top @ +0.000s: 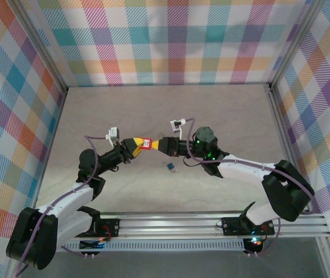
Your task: Lock with the key
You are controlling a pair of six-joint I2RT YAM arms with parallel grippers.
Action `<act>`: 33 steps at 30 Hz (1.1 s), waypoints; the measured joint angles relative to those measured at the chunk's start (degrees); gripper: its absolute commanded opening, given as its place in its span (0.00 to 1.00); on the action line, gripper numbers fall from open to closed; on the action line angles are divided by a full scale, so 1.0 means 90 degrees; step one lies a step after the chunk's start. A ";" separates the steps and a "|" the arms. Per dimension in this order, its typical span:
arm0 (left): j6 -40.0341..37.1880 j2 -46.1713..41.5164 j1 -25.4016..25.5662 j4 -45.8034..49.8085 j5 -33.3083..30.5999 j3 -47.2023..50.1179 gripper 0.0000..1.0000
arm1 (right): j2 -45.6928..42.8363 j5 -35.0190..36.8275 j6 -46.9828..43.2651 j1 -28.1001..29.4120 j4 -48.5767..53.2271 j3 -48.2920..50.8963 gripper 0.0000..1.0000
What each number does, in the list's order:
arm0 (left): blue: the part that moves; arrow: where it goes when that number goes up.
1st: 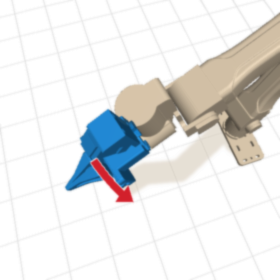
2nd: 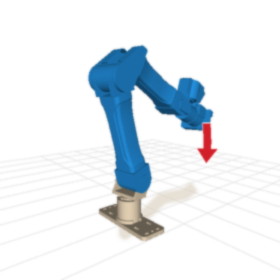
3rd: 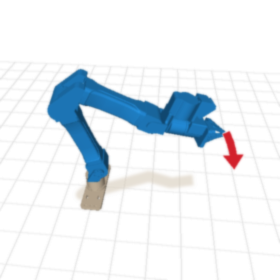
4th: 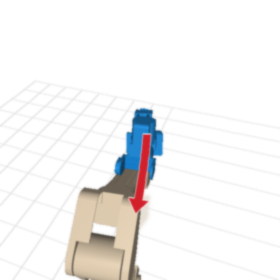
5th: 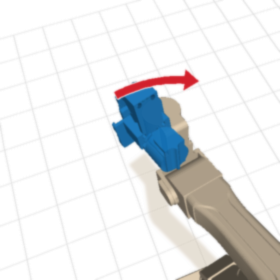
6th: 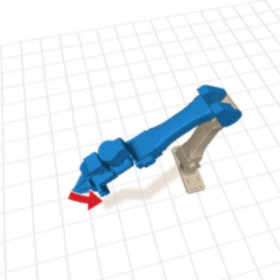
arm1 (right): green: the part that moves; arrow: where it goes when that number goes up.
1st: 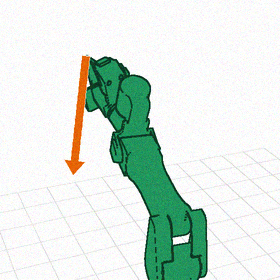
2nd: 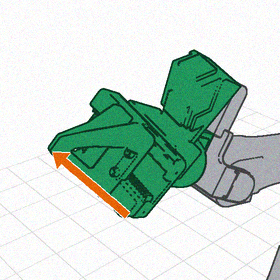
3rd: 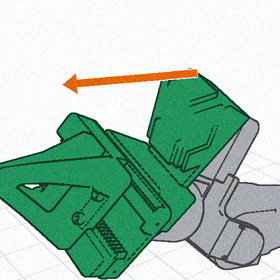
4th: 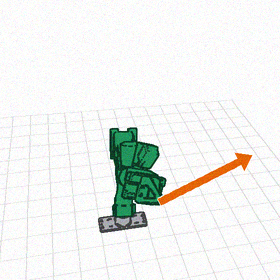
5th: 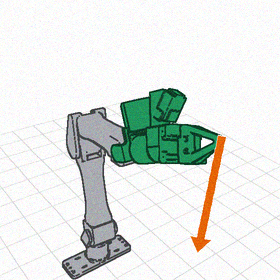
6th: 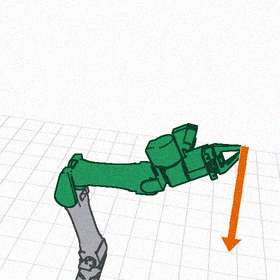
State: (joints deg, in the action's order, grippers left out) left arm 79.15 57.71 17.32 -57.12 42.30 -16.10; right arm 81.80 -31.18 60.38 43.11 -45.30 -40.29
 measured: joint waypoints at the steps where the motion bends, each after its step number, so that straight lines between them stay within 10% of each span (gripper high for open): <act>1: 0.0032 0.0000 0.0000 -0.0005 0.0092 0.0000 0.00 | -0.0097 0.0080 -0.0022 0.0034 -0.0012 0.0109 0.00; 20: 0.1331 0.0721 -0.0192 -0.1362 0.1044 0.0068 0.00 | -0.0631 0.0699 -0.0155 0.0177 -0.1326 0.1280 0.00; 30: 0.1732 0.0665 -0.0984 -0.1506 -0.0168 0.0092 0.00 | -0.0656 0.0952 -0.0338 -0.0194 -0.1341 0.1547 0.00; 33: 0.1639 0.0420 -0.0984 -0.1331 -0.0163 0.0092 0.00 | -0.0874 0.1010 -0.0539 -0.0194 -0.0704 0.1491 0.36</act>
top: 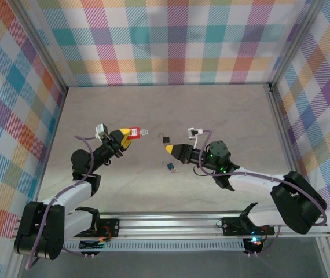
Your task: Lock with the key
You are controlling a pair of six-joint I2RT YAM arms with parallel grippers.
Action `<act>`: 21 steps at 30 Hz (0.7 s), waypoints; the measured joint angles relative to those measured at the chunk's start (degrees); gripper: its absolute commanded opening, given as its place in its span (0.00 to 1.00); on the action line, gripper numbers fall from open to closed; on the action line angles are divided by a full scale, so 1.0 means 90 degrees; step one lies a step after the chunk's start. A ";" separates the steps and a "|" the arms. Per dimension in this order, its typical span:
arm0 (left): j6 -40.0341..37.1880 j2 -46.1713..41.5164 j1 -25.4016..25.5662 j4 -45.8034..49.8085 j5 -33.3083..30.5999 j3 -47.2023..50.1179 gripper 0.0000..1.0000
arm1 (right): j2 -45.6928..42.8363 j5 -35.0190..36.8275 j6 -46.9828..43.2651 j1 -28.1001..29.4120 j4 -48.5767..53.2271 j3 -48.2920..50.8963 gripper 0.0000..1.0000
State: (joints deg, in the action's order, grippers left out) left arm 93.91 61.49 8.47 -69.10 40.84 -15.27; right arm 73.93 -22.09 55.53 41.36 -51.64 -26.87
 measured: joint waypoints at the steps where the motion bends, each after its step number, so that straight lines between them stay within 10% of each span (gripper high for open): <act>1: -0.0095 -0.0117 0.0005 0.0100 0.0002 0.0000 0.00 | -0.0080 0.0012 -0.0046 0.0005 0.0206 -0.0056 0.53; 3: -0.0321 -0.0304 0.0080 0.0345 -0.0053 0.0000 0.00 | -0.0209 0.0102 -0.0141 0.0058 0.0508 -0.0197 0.71; 9: -0.0996 -0.0726 0.0704 0.1171 -0.0231 0.0000 0.00 | -0.0221 0.0369 -0.0267 0.0510 0.0886 -0.0651 0.83; 16: -0.1547 -0.0758 0.1122 0.1746 -0.0437 0.0000 0.00 | 0.0376 0.0430 0.0102 0.0627 0.0765 -0.0942 0.76; 21: -0.1858 -0.0901 0.1506 0.1826 -0.1061 0.0085 0.00 | 0.0379 0.1183 0.0374 0.0865 0.0481 -0.0867 0.51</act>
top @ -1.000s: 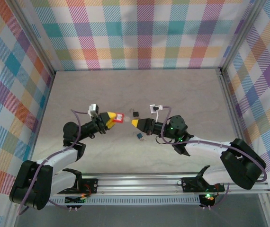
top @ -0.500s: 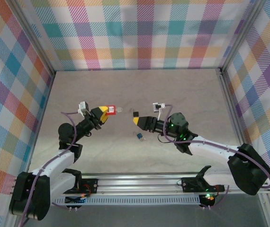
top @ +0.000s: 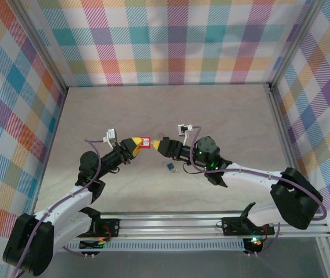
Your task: Lock with the key
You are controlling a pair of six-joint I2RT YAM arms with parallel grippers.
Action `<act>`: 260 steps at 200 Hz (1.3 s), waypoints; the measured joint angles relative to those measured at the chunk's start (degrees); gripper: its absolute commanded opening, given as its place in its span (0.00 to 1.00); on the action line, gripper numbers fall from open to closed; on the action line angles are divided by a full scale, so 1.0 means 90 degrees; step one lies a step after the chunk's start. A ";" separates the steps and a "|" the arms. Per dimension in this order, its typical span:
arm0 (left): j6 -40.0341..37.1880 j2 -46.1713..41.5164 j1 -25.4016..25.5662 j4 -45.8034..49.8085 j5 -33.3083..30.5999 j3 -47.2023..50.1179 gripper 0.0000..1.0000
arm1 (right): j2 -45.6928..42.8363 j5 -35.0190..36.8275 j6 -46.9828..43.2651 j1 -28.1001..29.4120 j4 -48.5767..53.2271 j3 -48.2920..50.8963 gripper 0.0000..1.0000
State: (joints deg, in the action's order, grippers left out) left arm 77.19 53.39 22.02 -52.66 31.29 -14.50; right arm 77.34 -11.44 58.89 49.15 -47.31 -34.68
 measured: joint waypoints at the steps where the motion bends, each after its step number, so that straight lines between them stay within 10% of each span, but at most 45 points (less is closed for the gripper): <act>1: -0.0015 -0.0007 0.0039 -0.0005 -0.0051 0.0012 0.00 | 0.0007 0.0075 0.0058 0.0044 -0.0075 0.0036 0.51; 134: -0.0661 0.0160 0.1438 -0.1486 -0.2720 0.0937 0.00 | 0.1197 0.1707 0.0748 0.0556 -0.2968 0.0573 0.41; 260: -0.1163 0.0316 0.2120 -0.2174 -0.3908 0.1069 0.00 | 0.1418 0.1877 0.0719 0.0716 -0.3223 0.0376 0.32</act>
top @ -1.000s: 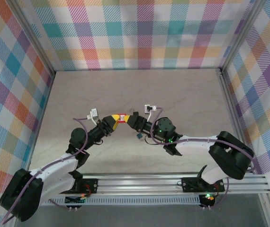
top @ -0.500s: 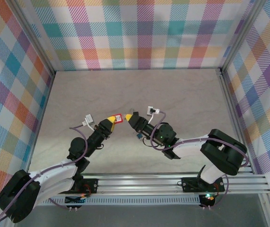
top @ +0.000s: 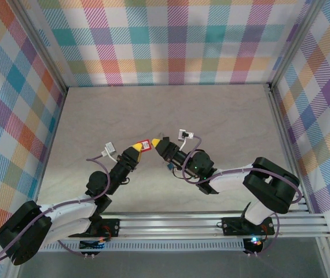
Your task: Lock with the key
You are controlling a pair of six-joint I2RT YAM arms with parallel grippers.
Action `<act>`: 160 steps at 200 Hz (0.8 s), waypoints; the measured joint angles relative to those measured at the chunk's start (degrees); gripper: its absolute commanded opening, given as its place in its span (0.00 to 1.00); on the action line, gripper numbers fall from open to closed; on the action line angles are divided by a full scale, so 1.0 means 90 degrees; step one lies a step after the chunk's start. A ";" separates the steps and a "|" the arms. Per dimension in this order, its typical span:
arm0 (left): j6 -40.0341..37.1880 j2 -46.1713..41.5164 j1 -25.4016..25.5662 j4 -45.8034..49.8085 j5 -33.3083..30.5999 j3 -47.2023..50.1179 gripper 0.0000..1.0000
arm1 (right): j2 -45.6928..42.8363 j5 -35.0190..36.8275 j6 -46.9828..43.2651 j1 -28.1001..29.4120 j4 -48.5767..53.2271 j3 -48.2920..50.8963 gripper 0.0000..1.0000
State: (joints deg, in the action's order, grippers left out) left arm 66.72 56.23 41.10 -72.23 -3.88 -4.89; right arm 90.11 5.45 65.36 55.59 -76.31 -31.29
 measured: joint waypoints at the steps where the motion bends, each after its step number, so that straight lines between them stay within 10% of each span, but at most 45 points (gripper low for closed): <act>1: 0.0000 0.0000 0.0000 0.0000 0.0000 0.0000 0.00 | 0.0000 -0.0002 0.0000 0.0002 0.0000 0.0000 0.32; 160: -0.0272 0.0022 0.0510 -0.0384 -0.0767 0.0034 0.00 | 0.0153 0.0206 -0.0216 0.0160 0.0000 -0.0367 0.00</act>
State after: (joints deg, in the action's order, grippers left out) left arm 64.27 56.42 45.69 -75.68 -10.79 -4.58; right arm 91.48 7.31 63.42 57.04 -76.31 -34.59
